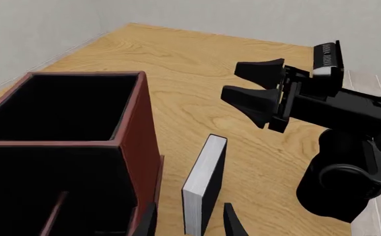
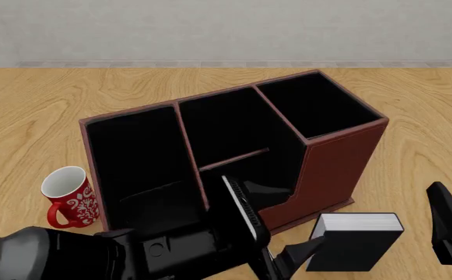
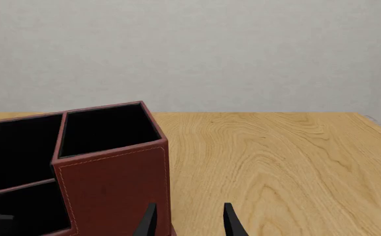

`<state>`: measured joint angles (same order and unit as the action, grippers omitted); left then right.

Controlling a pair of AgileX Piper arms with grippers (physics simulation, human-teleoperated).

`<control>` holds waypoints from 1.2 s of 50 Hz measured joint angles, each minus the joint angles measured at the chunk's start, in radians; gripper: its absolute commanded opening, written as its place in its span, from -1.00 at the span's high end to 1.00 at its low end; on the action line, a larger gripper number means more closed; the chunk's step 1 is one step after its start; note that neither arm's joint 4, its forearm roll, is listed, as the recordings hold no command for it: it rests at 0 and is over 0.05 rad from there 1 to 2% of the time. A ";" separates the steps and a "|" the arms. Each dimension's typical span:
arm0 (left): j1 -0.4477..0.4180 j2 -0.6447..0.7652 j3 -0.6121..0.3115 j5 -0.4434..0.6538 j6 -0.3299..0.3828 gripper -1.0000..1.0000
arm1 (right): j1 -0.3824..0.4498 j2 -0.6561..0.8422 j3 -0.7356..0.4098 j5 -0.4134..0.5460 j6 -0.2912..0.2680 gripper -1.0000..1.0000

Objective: Pick up the book and place it in the right compartment of the caddy.

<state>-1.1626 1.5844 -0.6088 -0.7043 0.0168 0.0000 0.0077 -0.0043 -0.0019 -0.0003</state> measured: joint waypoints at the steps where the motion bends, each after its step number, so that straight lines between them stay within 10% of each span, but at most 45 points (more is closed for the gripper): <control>1: 0.000 0.006 -0.004 0.000 0.000 -1.00 | 0.000 0.000 0.000 0.000 0.000 -1.00; 51: 0.004 0.311 -0.203 0.034 0.005 -1.00 | 0.000 0.000 0.000 0.000 0.000 -1.00; 52: 0.005 0.315 -0.205 0.035 0.004 1.00 | 0.000 0.000 0.000 0.000 0.000 -1.00; 60: -0.001 0.321 -0.233 0.037 -0.014 1.00 | 0.000 0.000 0.000 0.000 0.000 -1.00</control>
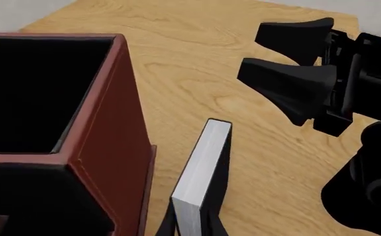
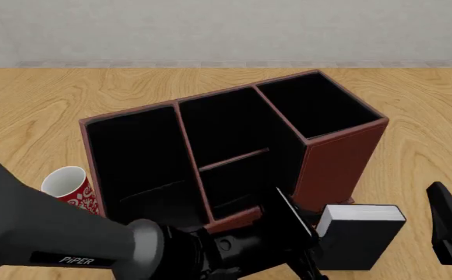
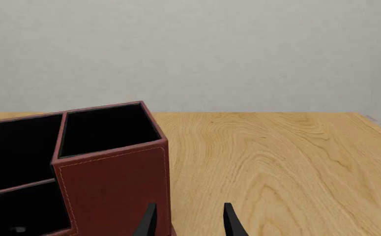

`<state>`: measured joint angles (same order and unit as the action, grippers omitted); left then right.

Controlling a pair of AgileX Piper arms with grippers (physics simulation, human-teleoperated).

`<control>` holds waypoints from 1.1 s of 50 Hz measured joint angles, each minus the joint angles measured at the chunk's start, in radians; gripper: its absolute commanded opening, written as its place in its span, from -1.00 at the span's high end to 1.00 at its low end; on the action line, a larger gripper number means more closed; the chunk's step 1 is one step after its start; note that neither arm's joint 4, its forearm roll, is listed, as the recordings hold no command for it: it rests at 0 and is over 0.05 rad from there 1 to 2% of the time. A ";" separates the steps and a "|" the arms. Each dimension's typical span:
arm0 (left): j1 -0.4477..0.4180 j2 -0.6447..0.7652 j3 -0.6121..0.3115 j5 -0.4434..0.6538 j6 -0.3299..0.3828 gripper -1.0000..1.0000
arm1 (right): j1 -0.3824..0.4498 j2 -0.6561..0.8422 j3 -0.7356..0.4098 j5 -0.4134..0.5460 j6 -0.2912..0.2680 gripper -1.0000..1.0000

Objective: Pick up the book and place it in the right compartment of the caddy.

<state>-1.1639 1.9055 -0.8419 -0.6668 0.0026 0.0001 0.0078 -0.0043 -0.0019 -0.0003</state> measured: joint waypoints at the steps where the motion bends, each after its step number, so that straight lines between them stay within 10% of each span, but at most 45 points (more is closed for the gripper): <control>1: -0.001 0.000 -0.002 0.001 -0.003 1.00 | 0.000 0.000 0.000 0.000 0.000 -1.00; 55: -0.060 -0.378 0.167 0.118 -0.084 1.00 | 0.000 0.000 0.000 0.000 0.000 -1.00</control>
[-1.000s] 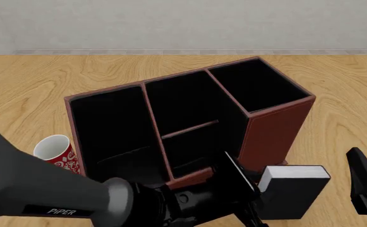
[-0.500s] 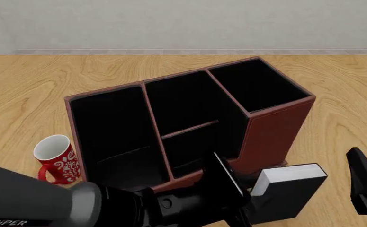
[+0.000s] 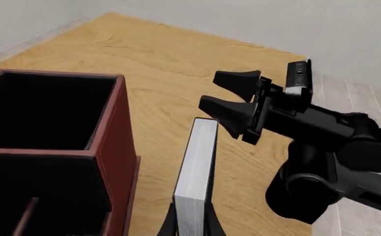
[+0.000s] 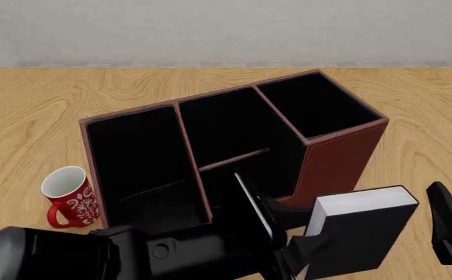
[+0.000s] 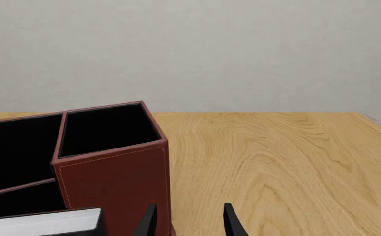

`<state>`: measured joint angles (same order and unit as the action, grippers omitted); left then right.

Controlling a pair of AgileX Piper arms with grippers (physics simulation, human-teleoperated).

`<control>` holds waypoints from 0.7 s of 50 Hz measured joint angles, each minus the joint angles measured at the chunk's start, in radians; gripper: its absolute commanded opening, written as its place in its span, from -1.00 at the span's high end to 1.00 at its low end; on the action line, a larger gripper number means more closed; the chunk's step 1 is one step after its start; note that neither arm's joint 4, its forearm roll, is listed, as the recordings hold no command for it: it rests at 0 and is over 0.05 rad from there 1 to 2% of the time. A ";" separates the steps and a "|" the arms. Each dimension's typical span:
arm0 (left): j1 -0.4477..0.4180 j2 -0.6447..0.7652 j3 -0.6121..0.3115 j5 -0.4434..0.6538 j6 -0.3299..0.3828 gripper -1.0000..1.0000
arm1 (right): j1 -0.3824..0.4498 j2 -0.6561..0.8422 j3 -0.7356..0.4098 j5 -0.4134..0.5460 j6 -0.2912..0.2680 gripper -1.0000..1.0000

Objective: Pick up the book and place it in the right compartment of the caddy.

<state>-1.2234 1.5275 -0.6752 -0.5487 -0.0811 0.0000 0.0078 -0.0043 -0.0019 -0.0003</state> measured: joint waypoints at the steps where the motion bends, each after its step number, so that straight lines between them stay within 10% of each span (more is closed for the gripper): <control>1: -0.001 -0.008 0.001 0.004 -0.002 1.00 | 0.000 0.000 0.000 0.000 0.000 -1.00; 35: -0.019 -0.259 -0.002 0.168 -0.002 1.00 | 0.000 0.000 0.000 0.000 0.000 -1.00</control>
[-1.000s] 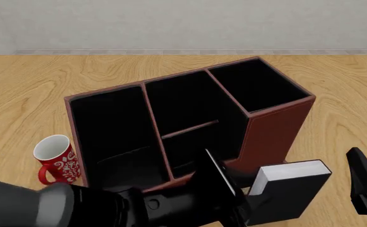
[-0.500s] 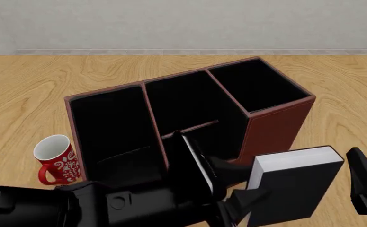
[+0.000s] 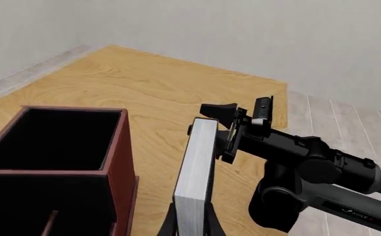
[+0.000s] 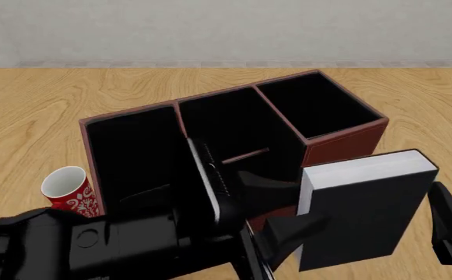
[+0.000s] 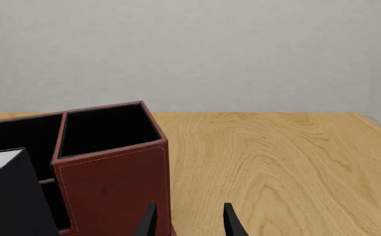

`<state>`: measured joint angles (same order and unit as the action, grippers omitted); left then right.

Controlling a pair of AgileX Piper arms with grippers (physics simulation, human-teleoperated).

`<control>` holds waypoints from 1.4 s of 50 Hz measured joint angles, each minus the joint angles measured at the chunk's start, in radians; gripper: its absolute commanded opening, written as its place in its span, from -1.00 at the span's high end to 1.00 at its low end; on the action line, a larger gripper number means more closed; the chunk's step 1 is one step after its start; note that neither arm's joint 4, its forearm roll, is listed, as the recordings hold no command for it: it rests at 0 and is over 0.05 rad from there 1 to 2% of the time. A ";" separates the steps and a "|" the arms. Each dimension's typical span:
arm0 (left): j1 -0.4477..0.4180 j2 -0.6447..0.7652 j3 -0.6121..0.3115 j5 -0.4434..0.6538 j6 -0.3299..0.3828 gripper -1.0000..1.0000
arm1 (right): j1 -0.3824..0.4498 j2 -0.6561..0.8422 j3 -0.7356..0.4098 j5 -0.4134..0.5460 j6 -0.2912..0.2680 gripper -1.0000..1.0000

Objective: Pick up the book and place it in the right compartment of the caddy.

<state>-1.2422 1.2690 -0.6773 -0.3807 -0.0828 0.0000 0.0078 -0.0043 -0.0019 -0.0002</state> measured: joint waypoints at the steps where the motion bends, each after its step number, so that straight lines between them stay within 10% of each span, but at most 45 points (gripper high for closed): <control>1: 0.000 -0.007 -0.002 0.006 0.001 1.00 | 0.000 0.000 0.000 0.000 0.000 -1.00; 70: 0.098 -0.145 -0.413 0.409 0.085 1.00 | 0.000 0.000 0.000 0.000 0.000 -1.00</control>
<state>-1.1443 1.1236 -1.0907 0.0280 0.0020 0.0000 0.0077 -0.0043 -0.0019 -0.0003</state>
